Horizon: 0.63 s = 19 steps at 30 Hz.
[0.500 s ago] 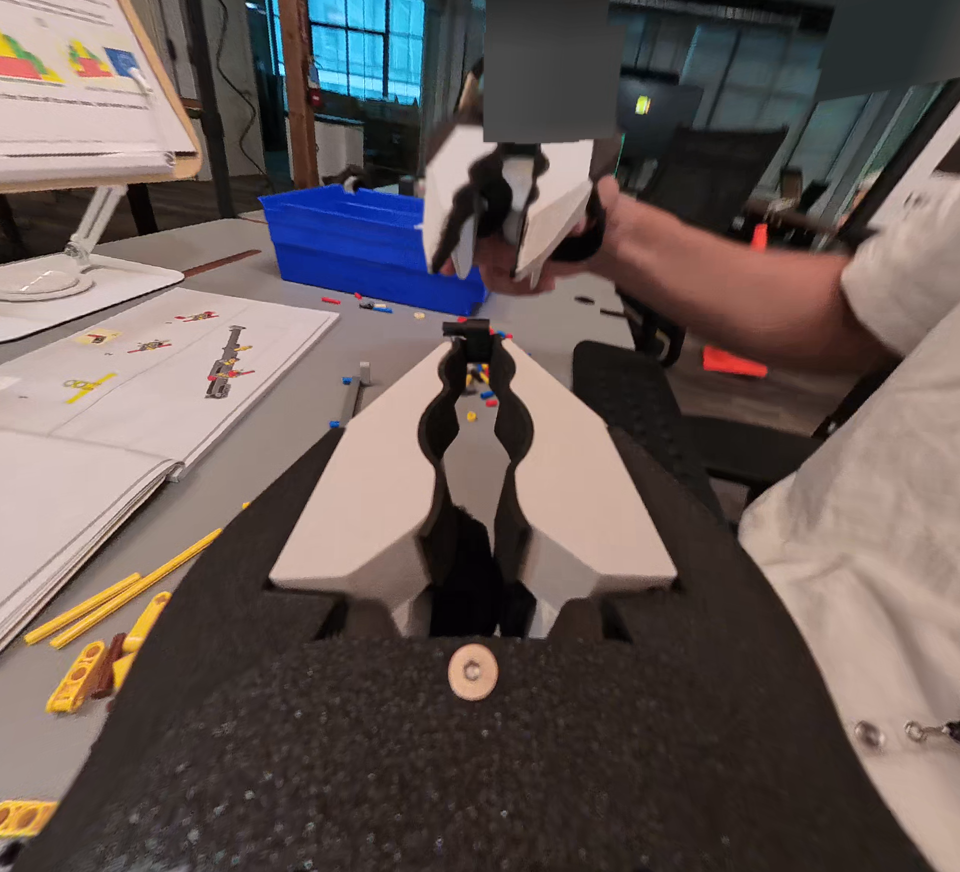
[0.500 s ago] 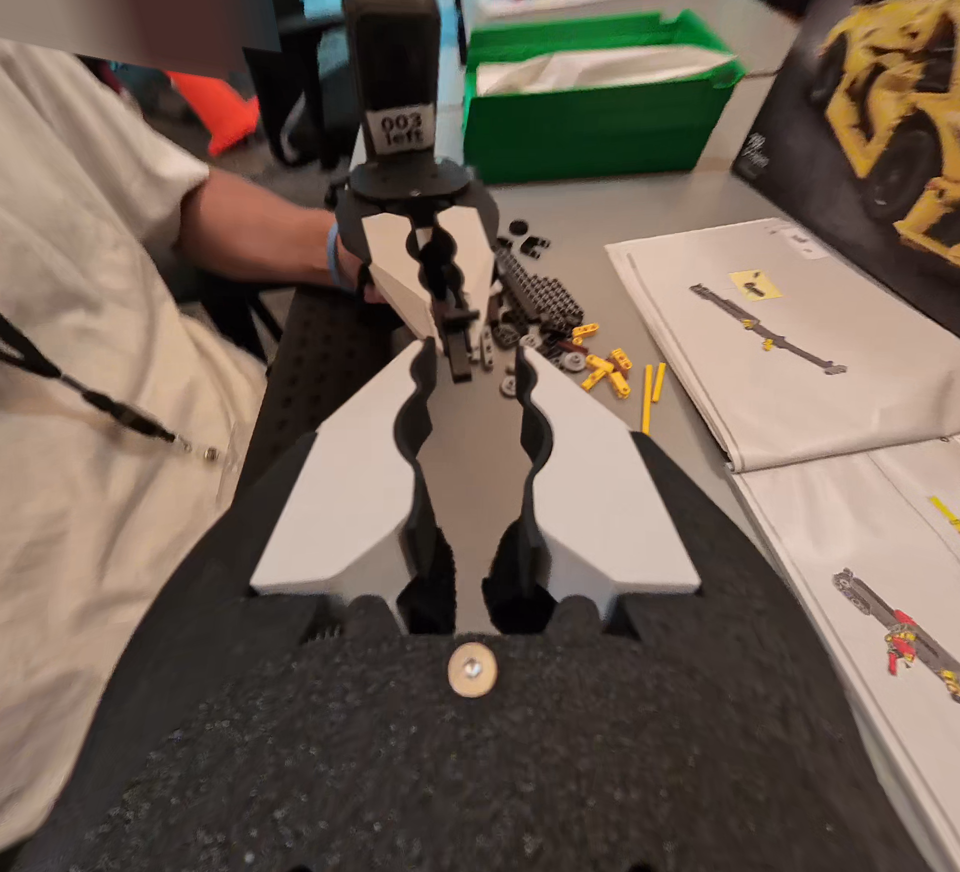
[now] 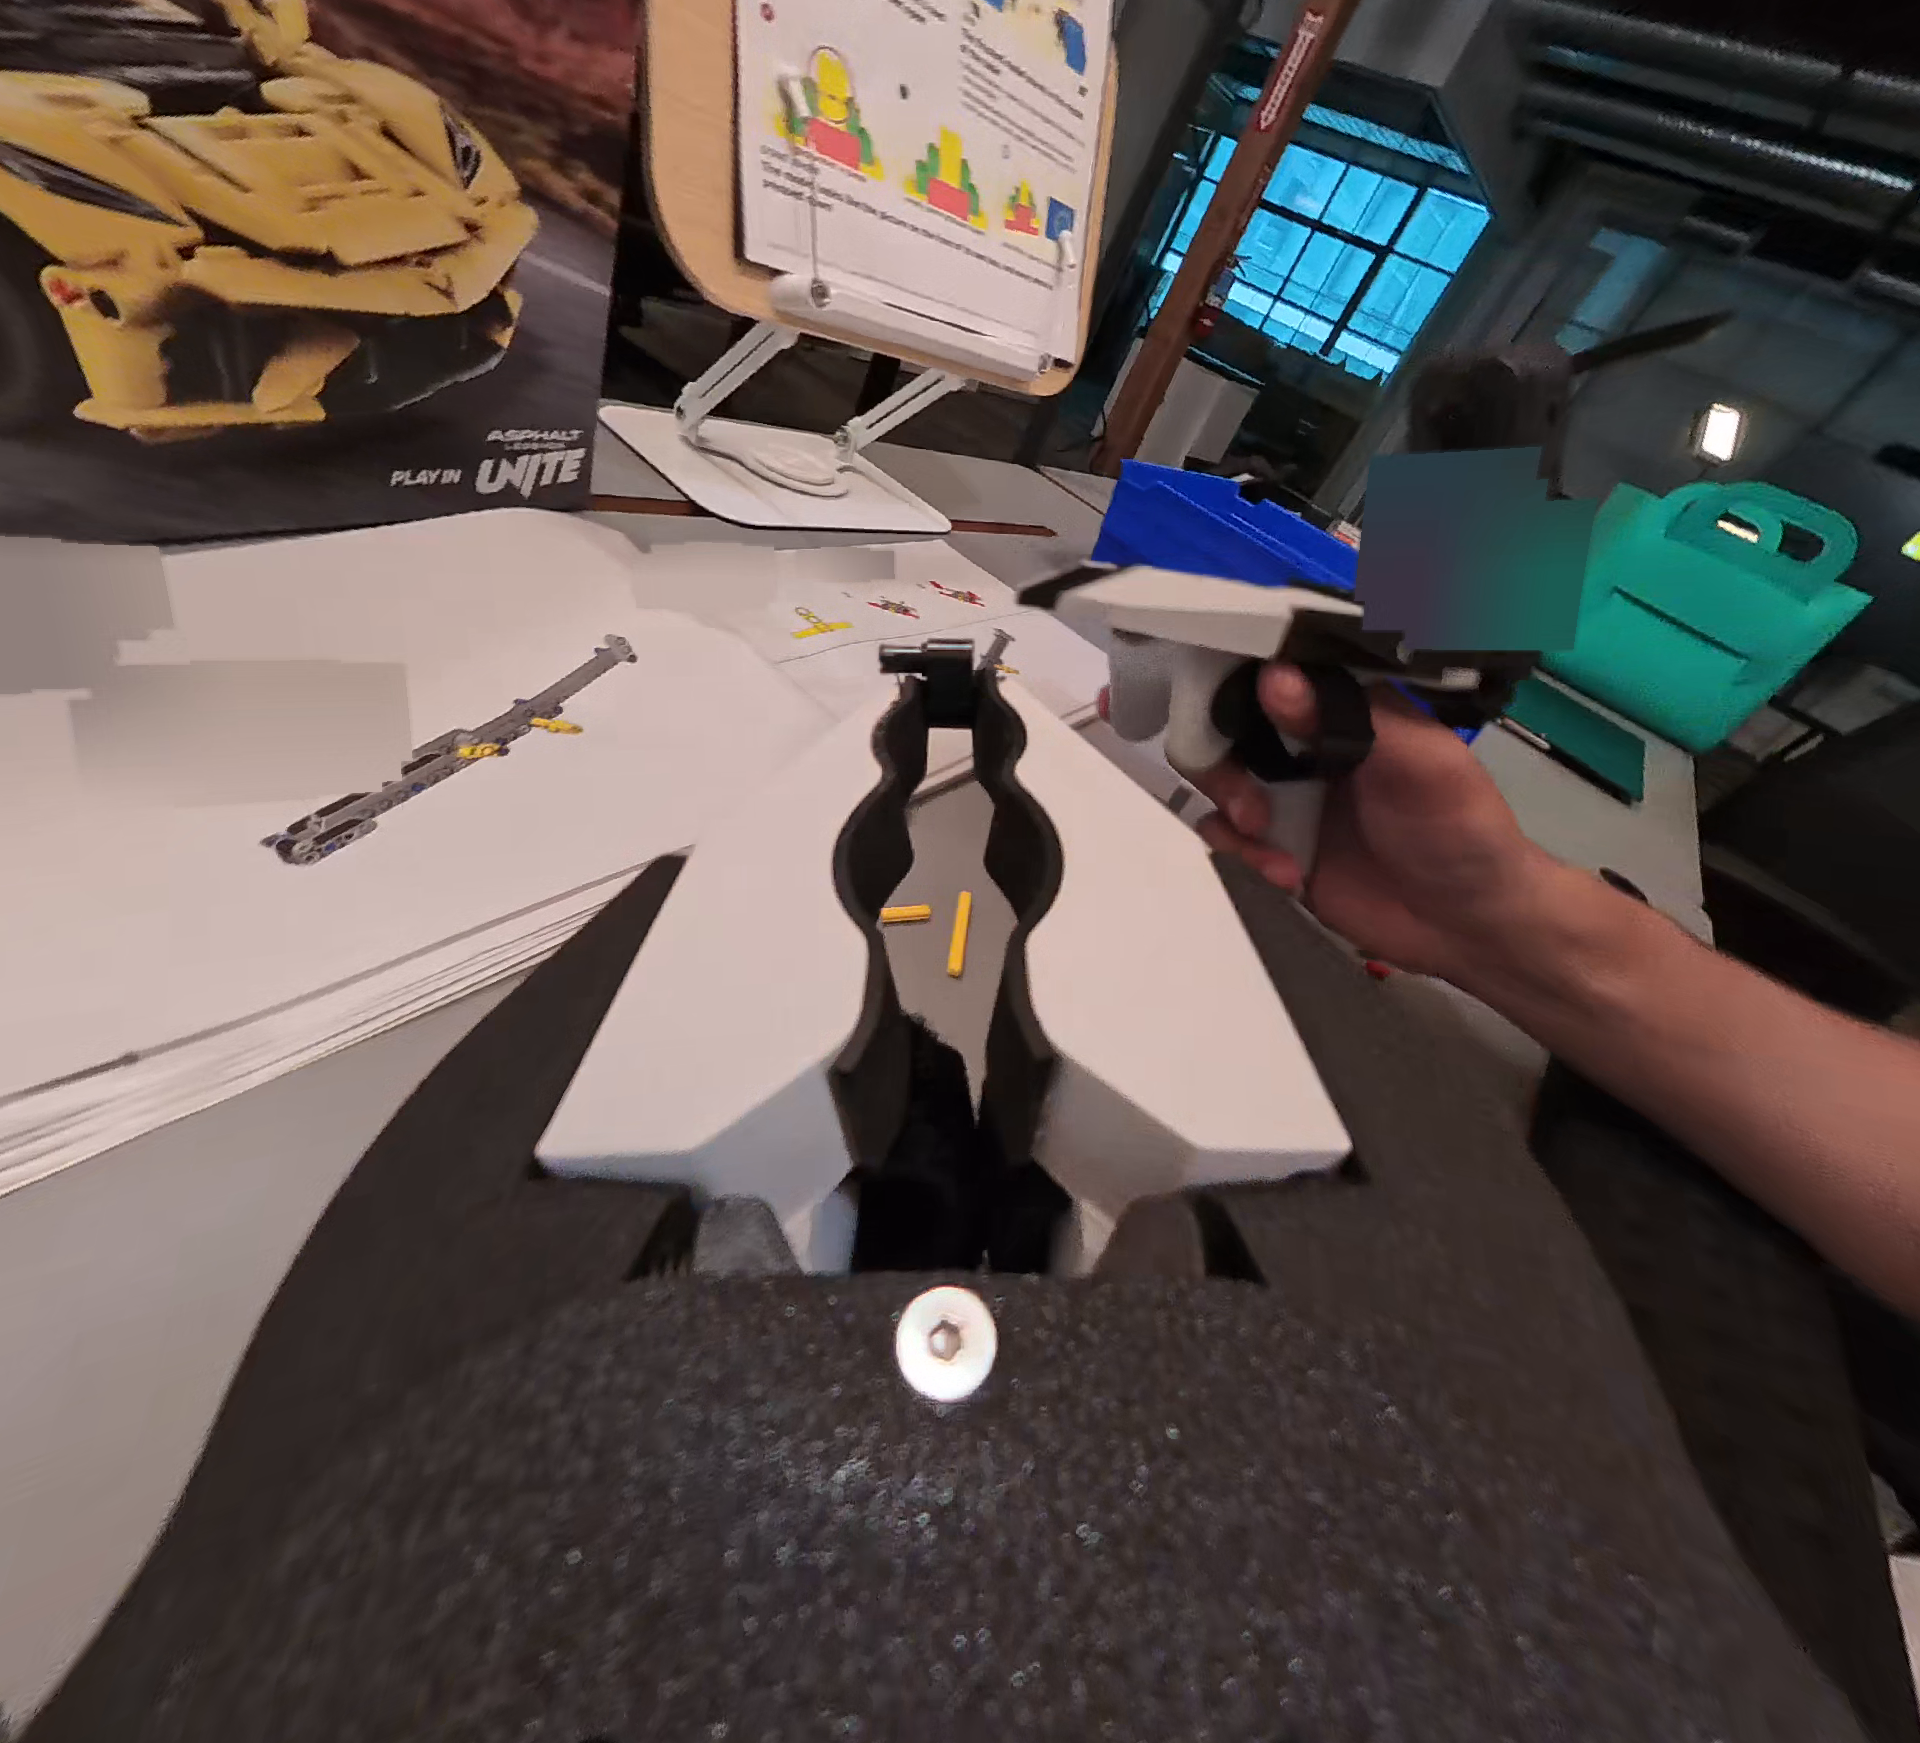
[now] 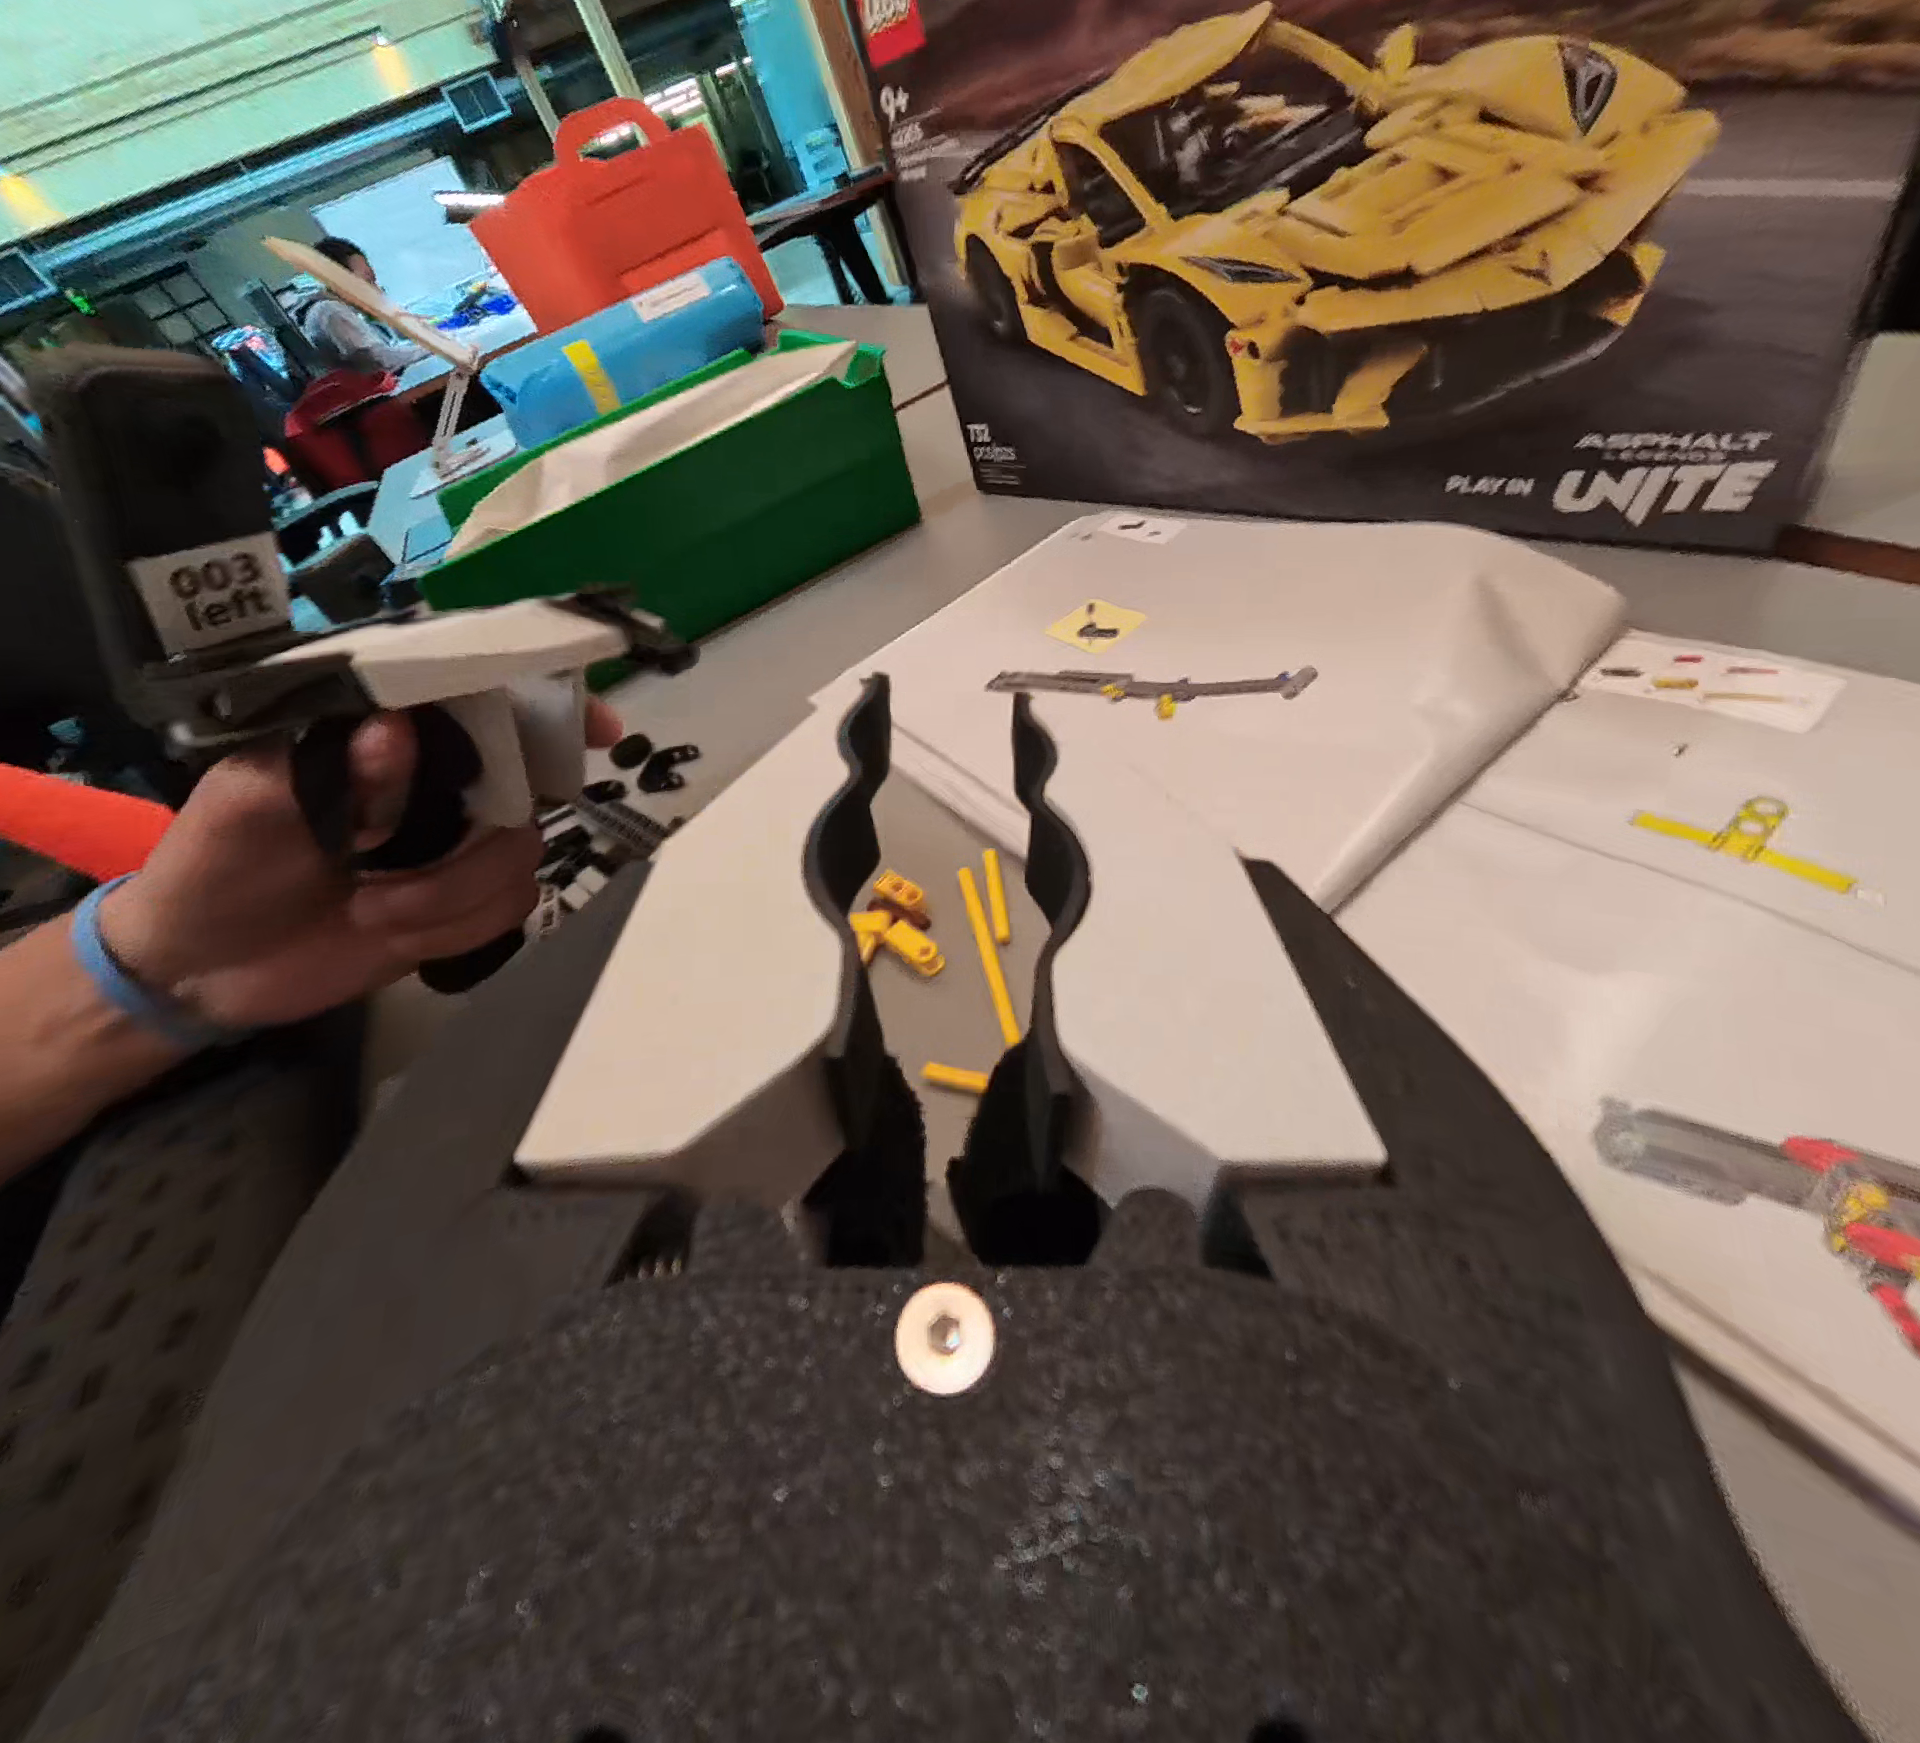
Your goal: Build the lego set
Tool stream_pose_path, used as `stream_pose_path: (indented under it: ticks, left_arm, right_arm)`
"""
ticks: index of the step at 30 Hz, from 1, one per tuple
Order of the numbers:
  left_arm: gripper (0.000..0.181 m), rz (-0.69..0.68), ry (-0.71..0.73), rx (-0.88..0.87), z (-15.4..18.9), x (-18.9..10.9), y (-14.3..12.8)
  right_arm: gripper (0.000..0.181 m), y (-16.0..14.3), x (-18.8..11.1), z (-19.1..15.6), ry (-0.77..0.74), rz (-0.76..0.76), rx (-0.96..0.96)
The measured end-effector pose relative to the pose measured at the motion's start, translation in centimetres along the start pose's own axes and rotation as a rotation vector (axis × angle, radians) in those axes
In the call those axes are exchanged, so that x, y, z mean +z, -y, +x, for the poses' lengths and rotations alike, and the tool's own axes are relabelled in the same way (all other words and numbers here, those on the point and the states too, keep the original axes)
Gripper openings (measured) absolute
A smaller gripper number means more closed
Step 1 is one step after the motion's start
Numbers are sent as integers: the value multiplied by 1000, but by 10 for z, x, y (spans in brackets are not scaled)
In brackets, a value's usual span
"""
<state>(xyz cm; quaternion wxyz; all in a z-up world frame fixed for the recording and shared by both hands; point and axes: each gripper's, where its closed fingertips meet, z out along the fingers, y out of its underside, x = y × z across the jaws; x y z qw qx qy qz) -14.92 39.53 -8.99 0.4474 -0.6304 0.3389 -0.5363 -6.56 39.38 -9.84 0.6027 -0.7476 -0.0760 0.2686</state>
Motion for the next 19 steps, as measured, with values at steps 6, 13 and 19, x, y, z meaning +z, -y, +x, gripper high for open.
stream_pose_path:
  ticks: [6,13,19]
  left_arm:
    - [7,-42,46,34,-11,6,-5]
    - [6,-45,49,36,-18,5,-3]
    - [6,-53,70,-17,-32,3,-4]
  right_arm:
    - [18,-30,-6,-16,-30,-110,-191]
    - [19,-36,-7,-7,1,-146,-113]
    - [18,-33,-9,-4,63,-118,30]
